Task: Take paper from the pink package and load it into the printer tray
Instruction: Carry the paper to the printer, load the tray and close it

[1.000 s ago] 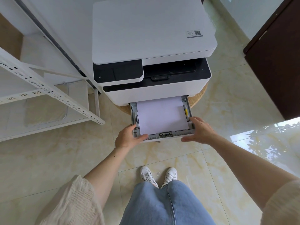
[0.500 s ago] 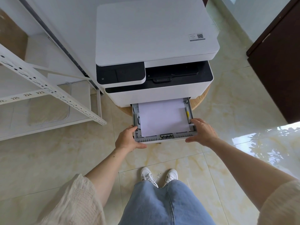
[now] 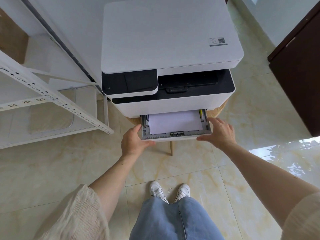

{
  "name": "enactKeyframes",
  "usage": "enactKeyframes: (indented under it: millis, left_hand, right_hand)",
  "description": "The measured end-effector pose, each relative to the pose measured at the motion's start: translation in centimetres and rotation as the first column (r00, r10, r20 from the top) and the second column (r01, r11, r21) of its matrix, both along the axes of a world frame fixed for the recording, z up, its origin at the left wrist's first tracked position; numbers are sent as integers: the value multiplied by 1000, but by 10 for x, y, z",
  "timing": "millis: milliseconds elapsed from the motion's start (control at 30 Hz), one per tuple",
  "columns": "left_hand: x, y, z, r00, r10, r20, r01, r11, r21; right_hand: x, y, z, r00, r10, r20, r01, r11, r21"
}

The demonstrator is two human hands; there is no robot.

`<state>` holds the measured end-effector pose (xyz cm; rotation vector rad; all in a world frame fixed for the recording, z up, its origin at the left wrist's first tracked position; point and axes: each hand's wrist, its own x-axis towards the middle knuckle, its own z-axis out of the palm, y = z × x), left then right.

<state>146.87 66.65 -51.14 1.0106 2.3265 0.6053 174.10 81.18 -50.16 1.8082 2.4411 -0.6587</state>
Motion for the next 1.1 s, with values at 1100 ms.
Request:
enactKeyframes:
  millis: [1100]
  left_hand:
    - [-43, 34, -27, 962, 255, 93, -272, 905, 327]
  right_hand:
    - [-11, 52, -31, 851, -344, -397, 340, 937, -83]
